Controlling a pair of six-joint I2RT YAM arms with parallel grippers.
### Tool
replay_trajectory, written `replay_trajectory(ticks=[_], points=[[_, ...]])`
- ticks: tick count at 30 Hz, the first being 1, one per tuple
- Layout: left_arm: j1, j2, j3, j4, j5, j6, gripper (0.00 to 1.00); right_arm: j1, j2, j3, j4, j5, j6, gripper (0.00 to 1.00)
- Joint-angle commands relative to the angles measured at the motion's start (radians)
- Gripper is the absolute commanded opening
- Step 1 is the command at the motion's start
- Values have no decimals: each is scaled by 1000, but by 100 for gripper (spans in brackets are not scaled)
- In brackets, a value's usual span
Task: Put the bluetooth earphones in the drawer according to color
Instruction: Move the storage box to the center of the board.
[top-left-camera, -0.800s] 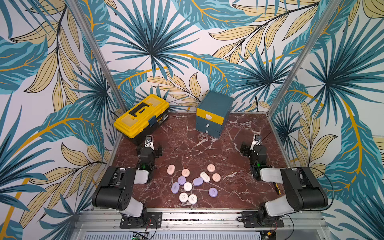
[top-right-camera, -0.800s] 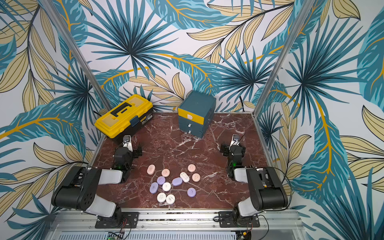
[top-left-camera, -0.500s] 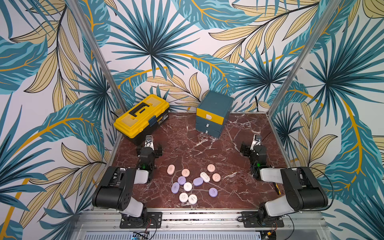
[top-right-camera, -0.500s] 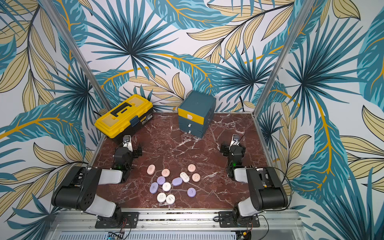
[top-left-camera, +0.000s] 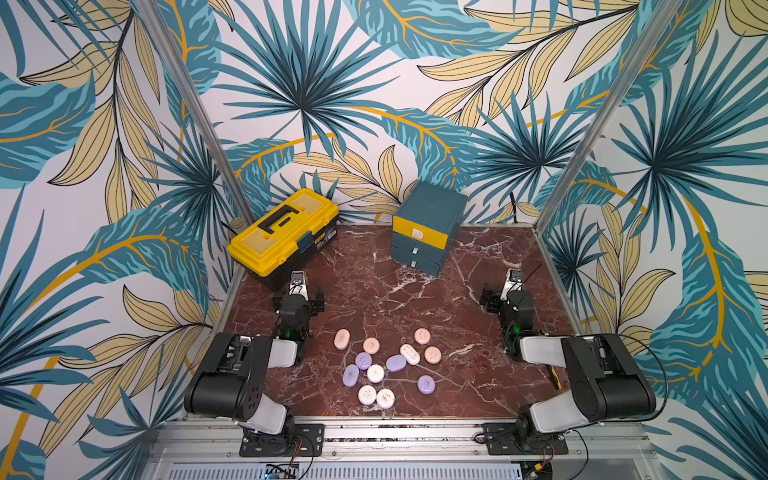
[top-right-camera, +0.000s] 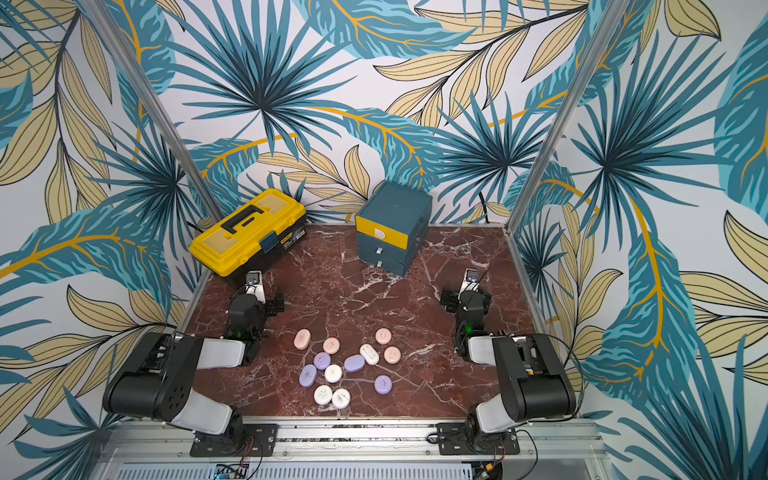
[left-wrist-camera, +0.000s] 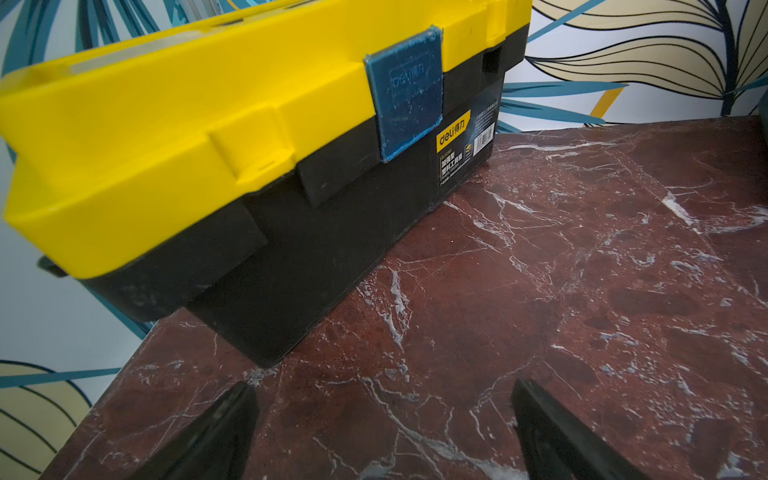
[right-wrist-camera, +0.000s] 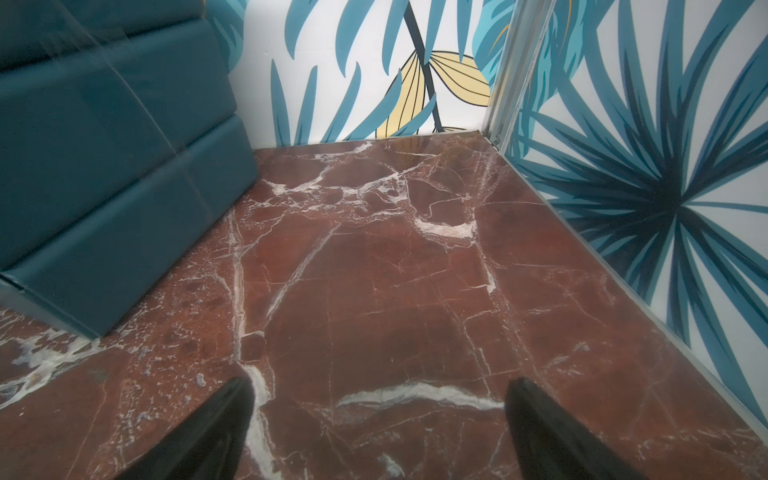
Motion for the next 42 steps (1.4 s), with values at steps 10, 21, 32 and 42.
replay_trajectory(ticks=[10,21,32,42], points=[[6,-36,64,-50,42,29,95,-1,-100,74,-197,-5,-1,99],[-81,-109,707,-846,381,-281,78,0,-197,611,-1040,-151,403,67],[-183,496,1567,-1259,610,-405,82,5,11,898,-1128,-441,788,75],[-192,682,1703,-991,743,-628,83,6,154,860,-787,-566,991,75]])
